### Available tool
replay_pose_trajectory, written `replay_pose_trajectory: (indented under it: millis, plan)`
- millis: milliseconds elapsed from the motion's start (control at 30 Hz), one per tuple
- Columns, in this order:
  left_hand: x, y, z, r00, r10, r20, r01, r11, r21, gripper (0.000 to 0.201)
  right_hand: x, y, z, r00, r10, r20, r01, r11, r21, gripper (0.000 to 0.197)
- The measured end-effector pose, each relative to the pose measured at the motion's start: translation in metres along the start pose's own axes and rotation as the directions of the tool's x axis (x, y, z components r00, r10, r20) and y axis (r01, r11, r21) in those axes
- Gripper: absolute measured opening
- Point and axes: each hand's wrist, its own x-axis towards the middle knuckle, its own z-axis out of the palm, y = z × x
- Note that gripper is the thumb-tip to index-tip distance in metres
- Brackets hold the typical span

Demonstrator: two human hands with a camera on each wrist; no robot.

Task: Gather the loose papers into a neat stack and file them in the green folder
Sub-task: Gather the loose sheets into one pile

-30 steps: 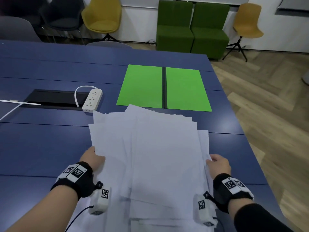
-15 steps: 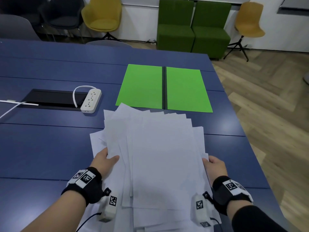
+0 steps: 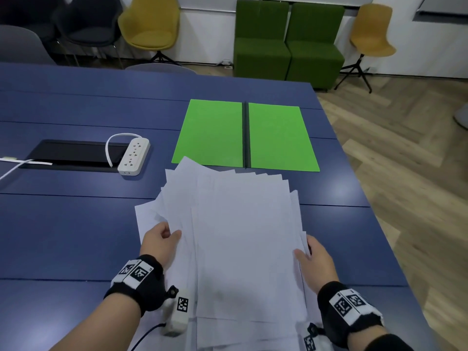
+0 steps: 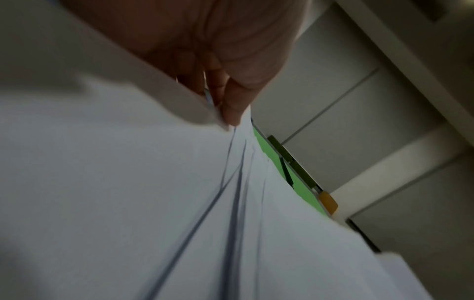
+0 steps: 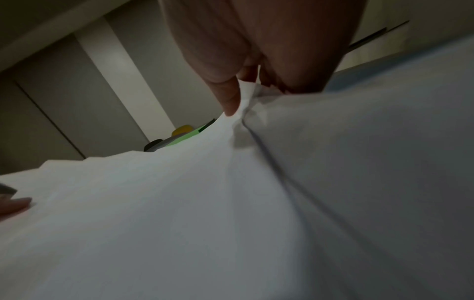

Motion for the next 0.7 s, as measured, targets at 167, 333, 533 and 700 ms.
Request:
replay_pose_trajectory:
  millis: [167, 333, 533, 700]
  plan:
    - [0.002, 0.013, 0.005, 0.982, 0.164, -0.093, -0.146, 0.974, 0.173, 0.016, 0.011, -0.002, -0.008, 0.999, 0.01, -0.033, -0.011, 0.999, -0.05, 0.029]
    - [0.019, 0.031, 0.003, 0.976, 0.117, -0.183, -0.112, 0.993, 0.035, 0.026, 0.028, -0.008, -0.017, 0.994, 0.097, 0.048, -0.093, 0.993, -0.075, 0.025]
    - [0.038, 0.04, -0.01, 0.984, -0.018, -0.177, -0.018, 0.979, -0.203, 0.019, 0.041, -0.01, -0.011, 0.984, 0.16, 0.074, -0.152, 0.984, -0.095, 0.024]
    - [0.047, 0.047, -0.018, 0.982, -0.032, -0.188, -0.022, 0.96, -0.28, 0.03, 0.041, -0.011, -0.009, 0.99, 0.124, 0.063, -0.11, 0.975, -0.192, 0.028]
